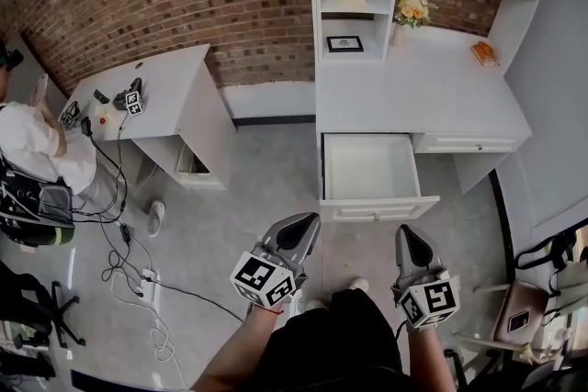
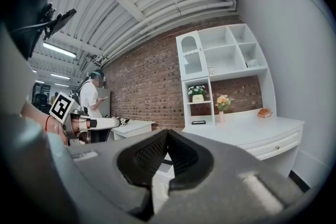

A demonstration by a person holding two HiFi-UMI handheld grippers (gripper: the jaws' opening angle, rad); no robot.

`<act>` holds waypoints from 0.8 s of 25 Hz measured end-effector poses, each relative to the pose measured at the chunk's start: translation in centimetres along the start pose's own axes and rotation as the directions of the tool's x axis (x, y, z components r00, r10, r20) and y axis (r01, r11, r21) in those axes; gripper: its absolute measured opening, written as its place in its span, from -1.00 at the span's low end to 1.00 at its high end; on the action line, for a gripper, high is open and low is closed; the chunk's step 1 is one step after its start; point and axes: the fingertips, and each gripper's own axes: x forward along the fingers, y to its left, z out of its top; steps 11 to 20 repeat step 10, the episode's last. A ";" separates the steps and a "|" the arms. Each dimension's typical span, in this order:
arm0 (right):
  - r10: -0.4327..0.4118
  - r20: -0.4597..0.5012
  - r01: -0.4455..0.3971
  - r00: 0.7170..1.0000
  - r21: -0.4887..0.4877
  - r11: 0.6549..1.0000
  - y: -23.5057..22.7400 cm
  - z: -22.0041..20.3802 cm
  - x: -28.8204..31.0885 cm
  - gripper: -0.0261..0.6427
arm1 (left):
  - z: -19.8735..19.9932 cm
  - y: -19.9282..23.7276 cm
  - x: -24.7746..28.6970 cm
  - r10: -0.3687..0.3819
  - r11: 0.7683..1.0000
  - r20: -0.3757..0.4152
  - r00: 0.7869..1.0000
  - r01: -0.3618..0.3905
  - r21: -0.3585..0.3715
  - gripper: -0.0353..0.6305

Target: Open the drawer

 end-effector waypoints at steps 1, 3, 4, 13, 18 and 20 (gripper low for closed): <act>-0.002 0.000 0.002 1.000 0.002 1.000 0.0 -0.1 0.0 -0.92 | 0.0 0.1 0.0 0.000 1.000 0.000 1.000 0.000 -0.002 -0.89; -0.004 -0.002 0.004 1.000 0.005 1.000 0.1 -0.2 0.1 -0.92 | -0.1 0.2 0.0 0.001 1.000 0.001 1.000 -0.001 -0.005 -0.88; -0.004 -0.004 0.004 1.000 0.006 1.000 0.1 -0.3 0.1 -0.92 | -0.1 0.3 0.0 0.002 1.000 0.001 1.000 -0.002 -0.007 -0.89; -0.009 -0.014 0.009 1.000 0.014 1.000 0.1 -1.0 0.4 -0.92 | -0.4 1.0 0.0 0.006 1.000 0.001 1.000 -0.006 -0.016 -0.88; -0.009 -0.014 0.009 1.000 0.014 1.000 0.1 -1.0 0.4 -0.92 | -0.4 1.0 0.0 0.006 1.000 0.001 1.000 -0.006 -0.016 -0.88; -0.009 -0.014 0.009 1.000 0.014 1.000 0.1 -1.0 0.4 -0.92 | -0.4 1.0 0.0 0.006 1.000 0.001 1.000 -0.006 -0.016 -0.88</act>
